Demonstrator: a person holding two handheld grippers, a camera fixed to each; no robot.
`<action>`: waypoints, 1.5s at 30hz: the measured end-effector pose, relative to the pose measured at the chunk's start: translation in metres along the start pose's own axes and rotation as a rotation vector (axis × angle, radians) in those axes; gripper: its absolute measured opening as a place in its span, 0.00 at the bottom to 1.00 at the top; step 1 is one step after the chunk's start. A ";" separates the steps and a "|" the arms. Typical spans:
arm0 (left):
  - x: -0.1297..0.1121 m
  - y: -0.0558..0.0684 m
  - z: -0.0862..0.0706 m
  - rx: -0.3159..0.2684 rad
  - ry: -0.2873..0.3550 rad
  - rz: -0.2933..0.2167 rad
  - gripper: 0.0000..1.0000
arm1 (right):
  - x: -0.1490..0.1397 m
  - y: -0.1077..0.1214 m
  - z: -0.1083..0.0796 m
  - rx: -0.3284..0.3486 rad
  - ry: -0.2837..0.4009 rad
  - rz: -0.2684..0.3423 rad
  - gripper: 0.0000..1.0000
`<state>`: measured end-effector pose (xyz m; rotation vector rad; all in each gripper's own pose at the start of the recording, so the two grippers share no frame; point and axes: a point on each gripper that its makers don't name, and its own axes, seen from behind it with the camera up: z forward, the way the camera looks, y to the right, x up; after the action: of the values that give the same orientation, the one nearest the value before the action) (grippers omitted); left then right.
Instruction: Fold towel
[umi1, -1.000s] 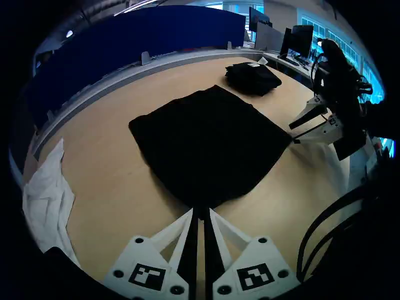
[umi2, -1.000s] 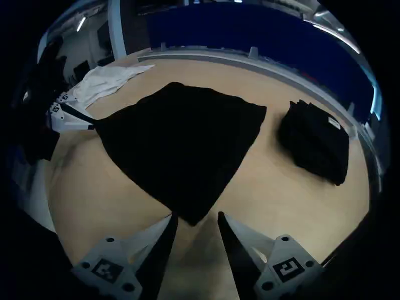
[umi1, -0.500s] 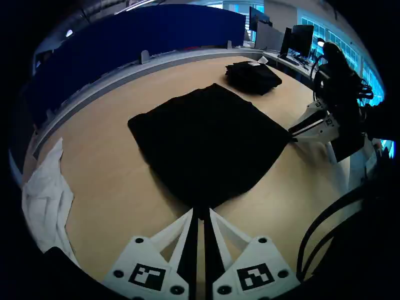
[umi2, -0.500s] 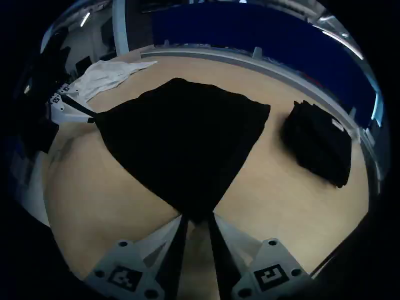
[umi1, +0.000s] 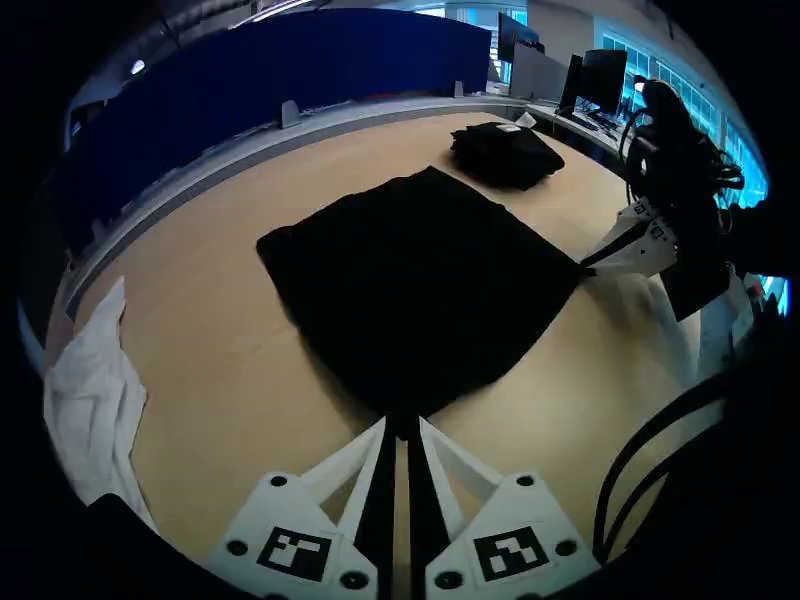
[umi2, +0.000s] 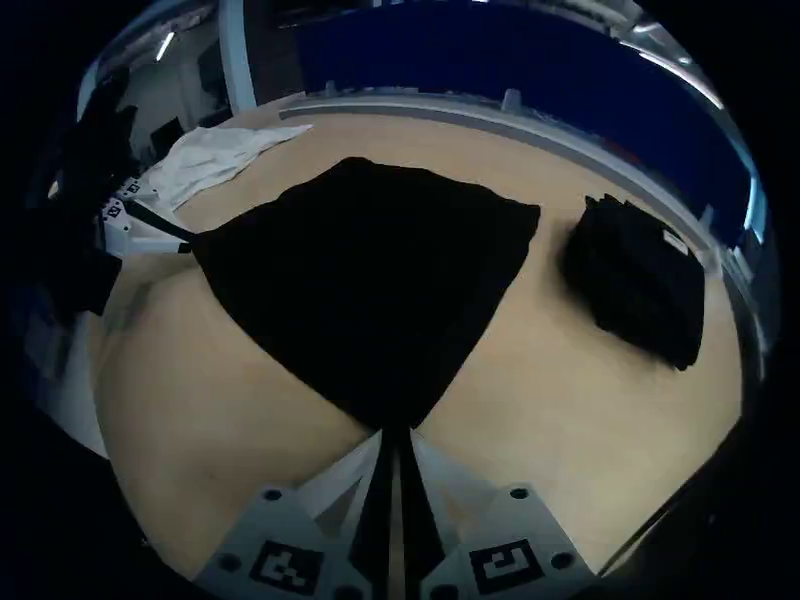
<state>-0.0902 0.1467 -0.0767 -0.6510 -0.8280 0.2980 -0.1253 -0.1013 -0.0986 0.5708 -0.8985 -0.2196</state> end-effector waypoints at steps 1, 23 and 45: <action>0.000 -0.001 0.000 0.001 0.000 0.000 0.08 | 0.002 0.001 -0.001 -0.004 0.004 0.001 0.04; 0.015 -0.007 -0.033 0.016 0.040 -0.082 0.08 | 0.056 -0.003 -0.064 0.009 0.081 0.011 0.03; 0.027 0.000 -0.075 0.030 0.050 -0.135 0.08 | 0.076 -0.023 -0.110 0.039 0.106 0.042 0.03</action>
<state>-0.0157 0.1286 -0.0983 -0.5698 -0.8146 0.1707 0.0096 -0.1104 -0.1139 0.5937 -0.8127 -0.1333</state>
